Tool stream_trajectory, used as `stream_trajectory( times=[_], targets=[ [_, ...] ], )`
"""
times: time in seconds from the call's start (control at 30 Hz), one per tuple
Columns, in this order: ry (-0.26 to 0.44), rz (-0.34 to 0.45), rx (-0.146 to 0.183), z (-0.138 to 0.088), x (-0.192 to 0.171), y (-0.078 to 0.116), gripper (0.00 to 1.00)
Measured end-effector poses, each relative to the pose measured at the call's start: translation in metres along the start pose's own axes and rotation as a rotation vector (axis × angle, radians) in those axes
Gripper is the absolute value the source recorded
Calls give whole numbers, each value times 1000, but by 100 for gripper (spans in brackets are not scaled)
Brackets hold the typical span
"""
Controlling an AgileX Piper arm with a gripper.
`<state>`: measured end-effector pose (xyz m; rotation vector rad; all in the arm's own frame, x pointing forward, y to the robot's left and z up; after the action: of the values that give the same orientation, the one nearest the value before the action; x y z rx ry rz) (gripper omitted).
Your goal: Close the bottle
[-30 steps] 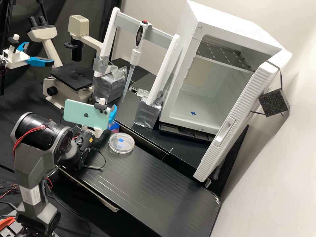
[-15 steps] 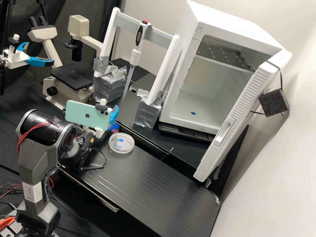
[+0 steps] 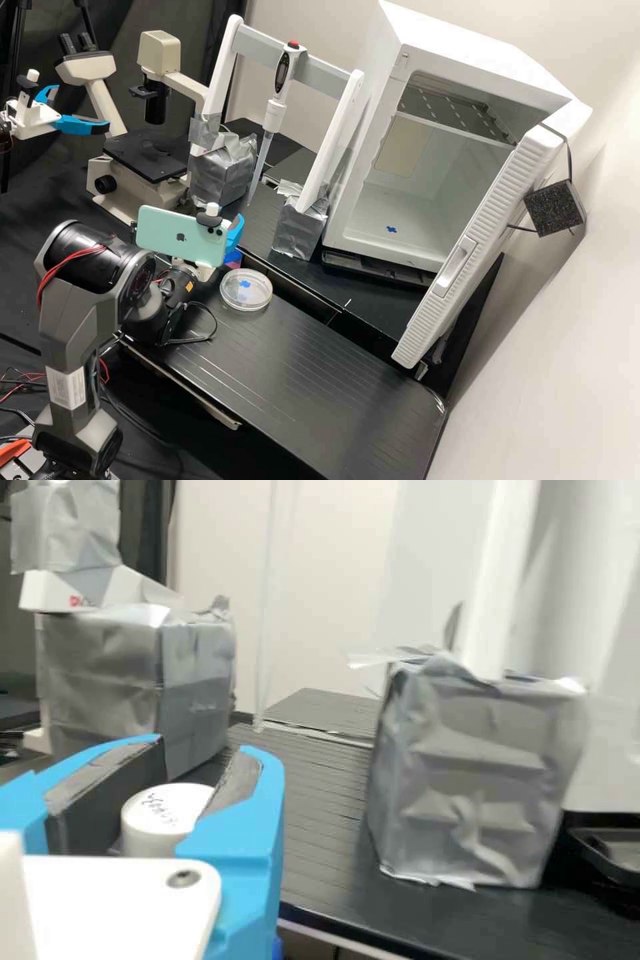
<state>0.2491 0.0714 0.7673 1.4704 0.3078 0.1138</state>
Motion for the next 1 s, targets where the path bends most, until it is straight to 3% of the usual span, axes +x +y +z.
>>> stream_trajectory(
  times=[0.7, 1.0],
  targets=[
    [25, -14, 1, -7, -6, -2, 0],
    [-14, -55, 4, -1, 4, -10, 0]
  ],
)
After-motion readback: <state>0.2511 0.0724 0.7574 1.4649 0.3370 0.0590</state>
